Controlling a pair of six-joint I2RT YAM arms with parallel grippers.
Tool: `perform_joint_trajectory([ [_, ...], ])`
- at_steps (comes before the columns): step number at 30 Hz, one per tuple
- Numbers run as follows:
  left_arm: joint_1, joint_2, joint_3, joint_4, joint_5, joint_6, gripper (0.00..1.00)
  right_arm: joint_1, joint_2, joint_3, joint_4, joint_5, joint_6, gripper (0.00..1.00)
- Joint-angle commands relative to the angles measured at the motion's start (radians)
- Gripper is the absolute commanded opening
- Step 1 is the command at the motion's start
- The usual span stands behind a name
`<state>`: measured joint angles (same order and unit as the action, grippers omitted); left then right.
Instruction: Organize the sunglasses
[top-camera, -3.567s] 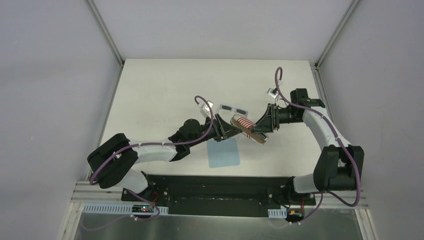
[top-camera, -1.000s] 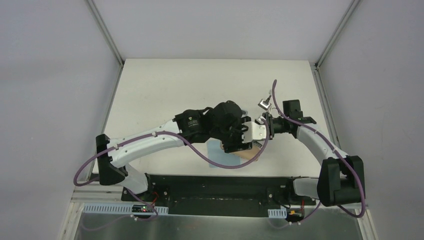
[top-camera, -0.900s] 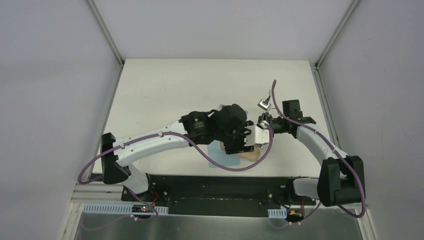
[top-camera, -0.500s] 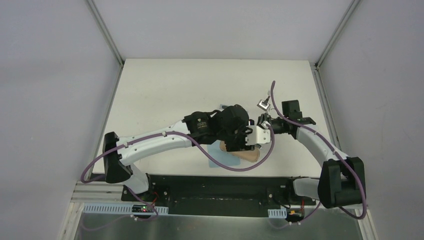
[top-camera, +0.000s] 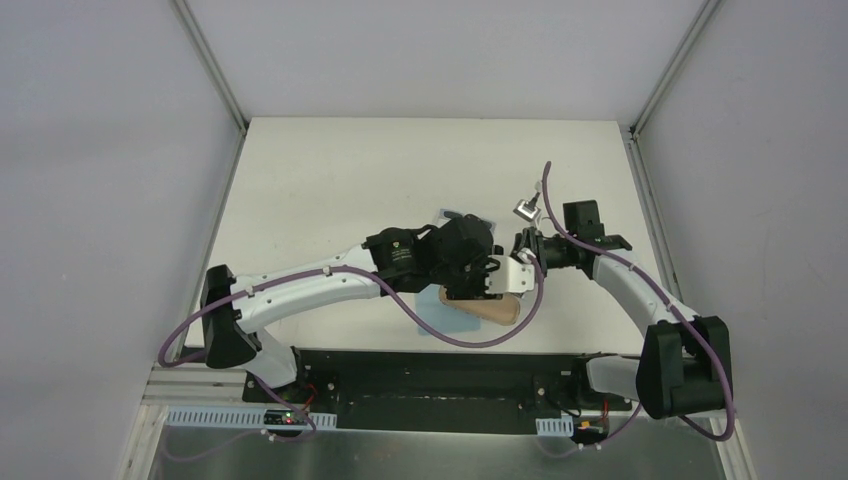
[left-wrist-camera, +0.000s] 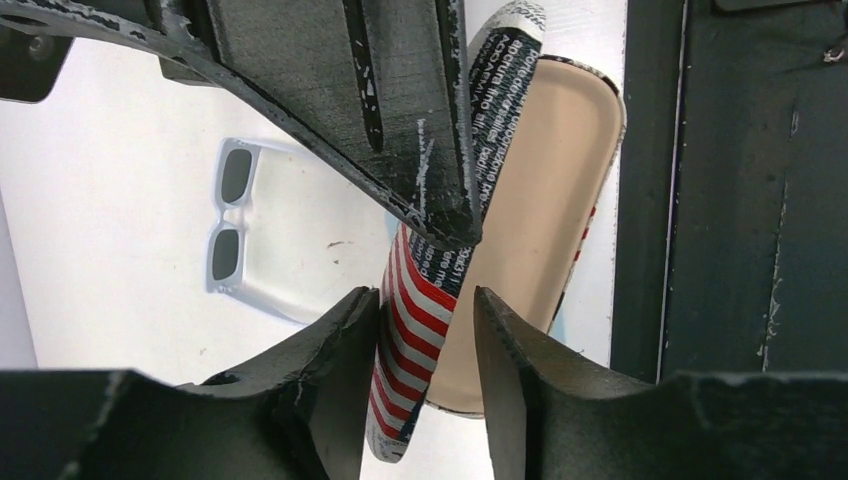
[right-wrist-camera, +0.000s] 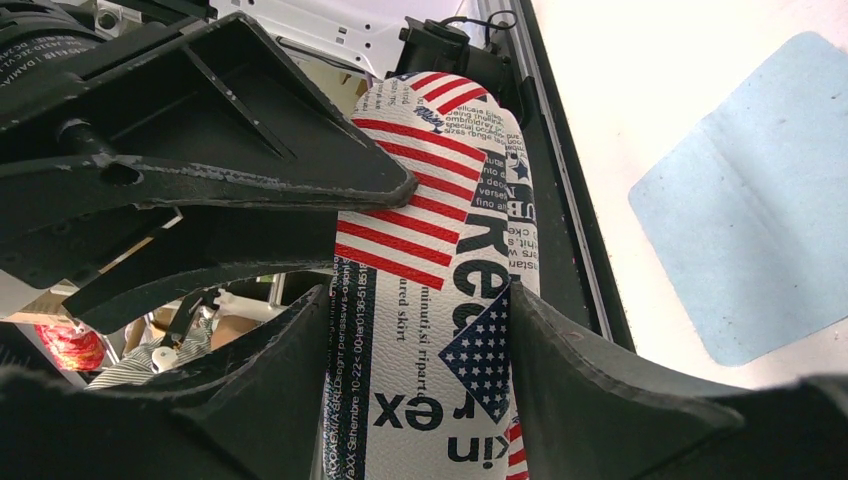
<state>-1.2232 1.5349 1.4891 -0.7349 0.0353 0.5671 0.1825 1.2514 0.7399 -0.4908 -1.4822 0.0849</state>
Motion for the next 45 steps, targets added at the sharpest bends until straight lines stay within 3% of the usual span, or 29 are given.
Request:
perform_joint_trajectory([
  [1,-0.004,0.006,-0.008,0.018,0.023,0.008,0.39,0.009,-0.039,0.008,0.03,-0.064,0.005,0.09],
  [12,-0.004,-0.036,-0.043,0.049,0.016,-0.018,0.09,0.009,-0.037,0.003,0.039,-0.039,0.015,0.12],
  [14,-0.005,-0.048,-0.062,0.061,0.014,-0.03,0.04,0.009,-0.035,0.006,0.04,-0.037,0.016,0.21],
  [18,-0.006,-0.081,-0.105,0.093,0.004,-0.057,0.0,0.007,-0.027,0.025,0.048,-0.042,0.037,0.53],
  [21,-0.006,-0.115,-0.141,0.111,-0.011,-0.076,0.0,-0.01,0.004,0.075,0.018,-0.065,0.028,0.65],
  [23,-0.006,-0.136,-0.161,0.114,-0.023,-0.093,0.0,-0.029,0.037,0.136,-0.099,-0.061,-0.063,0.71],
  [24,-0.006,-0.149,-0.17,0.113,-0.028,-0.101,0.0,-0.041,0.061,0.189,-0.18,-0.051,-0.147,0.79],
  [26,-0.006,-0.179,-0.19,0.113,-0.03,-0.118,0.0,-0.064,0.12,0.265,-0.372,-0.034,-0.329,0.82],
  [31,-0.006,-0.265,-0.266,0.111,-0.133,-0.164,0.0,-0.127,0.332,0.515,-0.949,-0.019,-0.9,0.91],
  [38,0.015,-0.377,-0.462,0.149,-0.419,-0.203,0.0,-0.221,0.429,0.524,-0.965,-0.035,-0.932,0.94],
  [45,0.113,-0.567,-0.782,0.514,-0.661,-0.088,0.0,-0.241,0.37,0.505,-0.965,-0.007,-0.956,0.94],
])
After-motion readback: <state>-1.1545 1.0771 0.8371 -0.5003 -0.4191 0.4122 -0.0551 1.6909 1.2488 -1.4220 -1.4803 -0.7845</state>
